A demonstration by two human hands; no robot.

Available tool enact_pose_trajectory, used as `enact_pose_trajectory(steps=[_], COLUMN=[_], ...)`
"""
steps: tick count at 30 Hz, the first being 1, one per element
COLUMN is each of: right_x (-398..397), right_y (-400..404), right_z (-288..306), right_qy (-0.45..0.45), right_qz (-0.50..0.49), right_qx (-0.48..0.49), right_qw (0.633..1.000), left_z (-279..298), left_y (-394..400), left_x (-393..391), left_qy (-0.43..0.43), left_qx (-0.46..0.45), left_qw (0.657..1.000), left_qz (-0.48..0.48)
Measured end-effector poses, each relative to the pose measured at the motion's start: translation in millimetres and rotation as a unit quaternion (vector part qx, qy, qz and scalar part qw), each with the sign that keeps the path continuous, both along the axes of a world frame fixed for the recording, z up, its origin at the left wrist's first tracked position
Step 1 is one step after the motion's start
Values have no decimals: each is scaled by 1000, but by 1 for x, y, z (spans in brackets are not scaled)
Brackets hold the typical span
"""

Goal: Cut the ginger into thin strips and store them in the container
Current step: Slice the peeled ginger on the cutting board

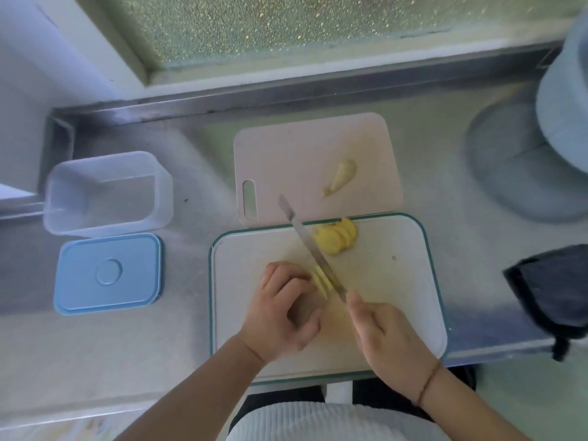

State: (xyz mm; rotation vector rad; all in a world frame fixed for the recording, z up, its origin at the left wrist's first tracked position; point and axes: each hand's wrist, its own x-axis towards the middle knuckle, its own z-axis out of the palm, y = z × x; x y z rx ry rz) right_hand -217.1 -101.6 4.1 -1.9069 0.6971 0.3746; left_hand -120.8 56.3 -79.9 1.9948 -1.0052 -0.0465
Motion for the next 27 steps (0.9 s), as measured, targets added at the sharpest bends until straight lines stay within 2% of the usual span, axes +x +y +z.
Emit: enact_pose_trajectory(steps=[2,4,7,9,10,13,22,27], right_x=[-6,-15,-29,-38,-42,-50,-62,-69], right_y=[-15,-32,-49,-54,-54,-51,-46,-49], right_z=[6,10,10,7,5,2,-2,-6], right_qy=[9,31,46,45,46,52,81,66], right_qz=[-50,-103,-117,-115,-116,-114,-138,-178], right_qx=[3,16,-4,-20,-23,-20,23,8], right_qw=[999,994,992,992,992,992,987,982], left_z=[10,21,37,46,49,53,52,53], left_y=[-5,-16,-37,-48,-52,-60,-67,-69], left_x=[2,6,12,13,12,7,-3,4], left_qy=[80,127,162,144,125,103,105,88], left_qx=[1,61,246,382,420,437,384,448], left_qw=[995,983,945,904,891,886,912,882], left_qz=[51,115,145,127,119,119,102,115])
